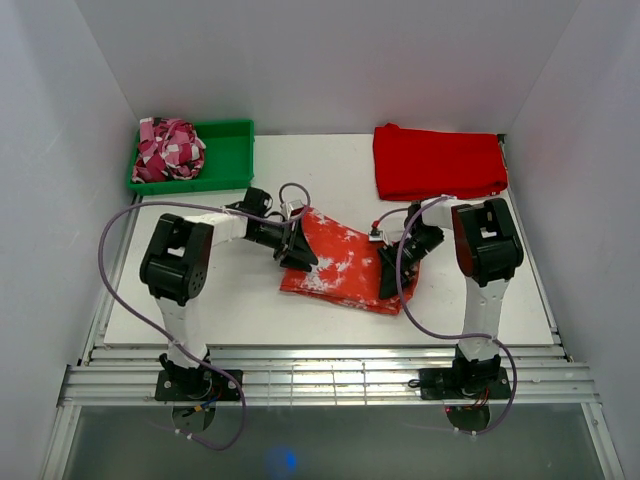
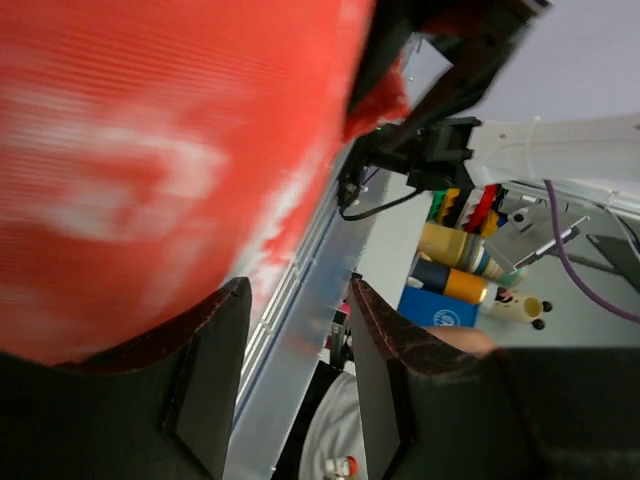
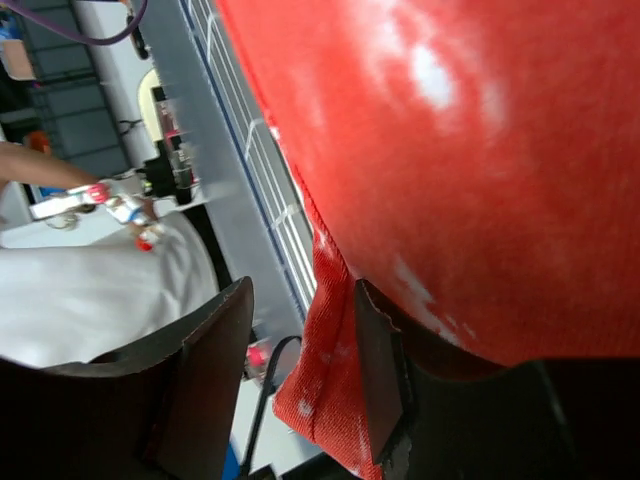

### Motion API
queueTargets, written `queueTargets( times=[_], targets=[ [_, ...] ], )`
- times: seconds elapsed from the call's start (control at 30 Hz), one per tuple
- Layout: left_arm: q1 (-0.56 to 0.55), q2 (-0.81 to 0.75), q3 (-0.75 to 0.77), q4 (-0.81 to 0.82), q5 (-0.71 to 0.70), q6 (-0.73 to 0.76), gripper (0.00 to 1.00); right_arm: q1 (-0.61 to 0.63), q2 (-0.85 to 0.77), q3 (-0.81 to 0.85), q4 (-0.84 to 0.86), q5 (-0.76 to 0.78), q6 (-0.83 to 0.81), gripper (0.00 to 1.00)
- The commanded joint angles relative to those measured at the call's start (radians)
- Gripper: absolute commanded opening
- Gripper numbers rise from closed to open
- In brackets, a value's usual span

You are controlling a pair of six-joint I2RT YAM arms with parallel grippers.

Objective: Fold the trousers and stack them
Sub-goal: Fold the trousers

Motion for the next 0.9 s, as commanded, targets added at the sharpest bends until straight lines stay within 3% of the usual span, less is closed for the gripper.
queueTargets(
  times=[0.0, 0.23, 0.43, 0.63, 0.77, 0.87],
  targets=[
    [0.002, 0.085, -0.048, 0.172, 0.009, -0.074, 0.54, -0.024, 0.021, -0.058, 0.07, 0.234, -0.002, 0.52],
    [0.031, 0.225, -0.091, 0.297, -0.103, -0.164, 0.5, -0.09, 0.089, -0.048, 0.232, 0.455, 0.086, 0.51],
    [0.088, 0.136, -0.097, 0.26, -0.109, -0.125, 0.49, -0.101, 0.04, 0.079, 0.244, 0.491, 0.091, 0.57],
    [0.106, -0.052, 0.024, 0.172, 0.01, -0.012, 0.49, -0.125, -0.119, 0.233, 0.085, 0.272, -0.017, 0.66],
    [0.047, -0.12, 0.067, 0.198, 0.023, -0.056, 0.51, -0.165, -0.199, 0.247, 0.06, 0.147, -0.025, 0.8],
    [0.02, -0.094, 0.066, 0.369, -0.028, -0.192, 0.57, -0.211, -0.16, 0.271, 0.089, 0.06, 0.036, 0.84]
  ],
)
